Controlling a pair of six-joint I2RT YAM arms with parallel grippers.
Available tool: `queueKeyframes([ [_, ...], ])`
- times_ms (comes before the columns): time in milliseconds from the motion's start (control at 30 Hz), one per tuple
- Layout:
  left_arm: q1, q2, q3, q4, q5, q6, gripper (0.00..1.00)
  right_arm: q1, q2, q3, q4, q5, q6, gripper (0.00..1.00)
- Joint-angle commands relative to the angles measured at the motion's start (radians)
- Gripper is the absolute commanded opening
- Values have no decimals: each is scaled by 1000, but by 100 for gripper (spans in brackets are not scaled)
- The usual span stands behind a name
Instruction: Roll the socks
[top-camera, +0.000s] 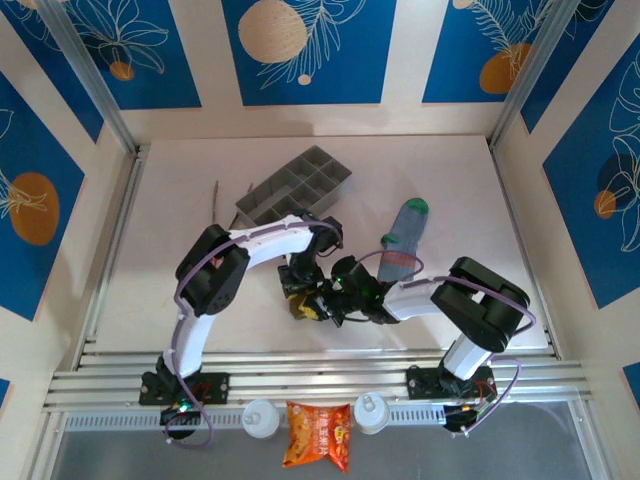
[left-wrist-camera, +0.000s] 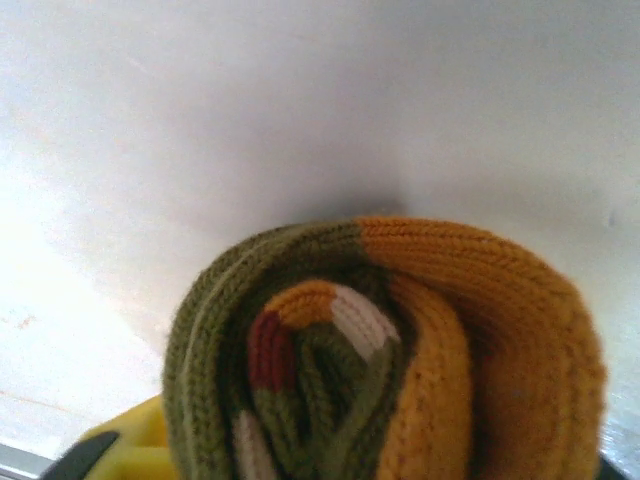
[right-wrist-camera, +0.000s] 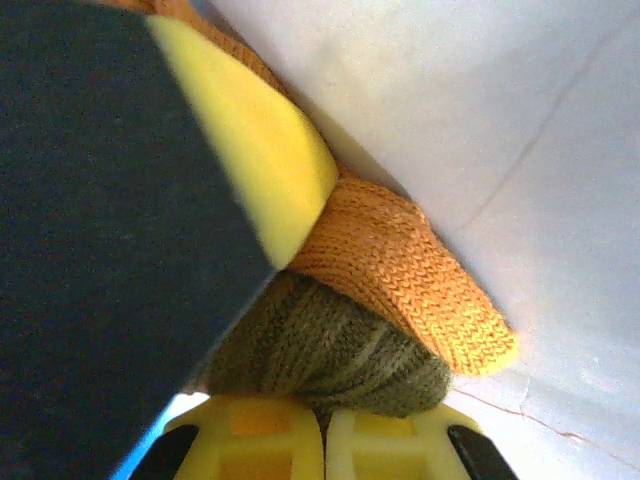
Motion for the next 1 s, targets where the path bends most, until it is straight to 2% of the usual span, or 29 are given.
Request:
queueKeyframes([
  [0, -45, 67, -113, 39, 51, -33, 9, -2, 46, -13, -247, 39, -76, 4],
  [33, -43, 46, -135, 55, 48, -54, 0, 0, 28, -4, -263, 41, -105, 14],
  [133, -28, -34, -195, 95, 30, -113, 0, 15, -74, 27, -378, 91, -203, 38],
  [233, -2, -130, -254, 155, 25, -151, 0, 27, -213, 57, -523, 171, -303, 48],
  [333, 25, -216, -275, 179, 11, -169, 0, 18, -357, 70, -652, 245, -383, 50],
  [467, 52, -302, -291, 196, 7, -188, 0, -45, -537, 43, -726, 279, -452, 49],
  [533, 62, -357, -312, 223, 6, -203, 0, -98, -614, 22, -753, 270, -478, 49],
  [700, 99, -503, -362, 306, -10, -226, 0, -227, -706, 5, -806, 208, -555, 41],
  [767, 122, -566, -369, 361, -33, -200, 0, -255, -719, 15, -817, 204, -592, 39],
  [867, 183, -644, -348, 423, -107, -83, 0, -285, -735, 43, -829, 237, -675, 37],
  [967, 254, -674, -295, 444, -188, 83, 0, -286, -769, 97, -860, 382, -803, 41],
])
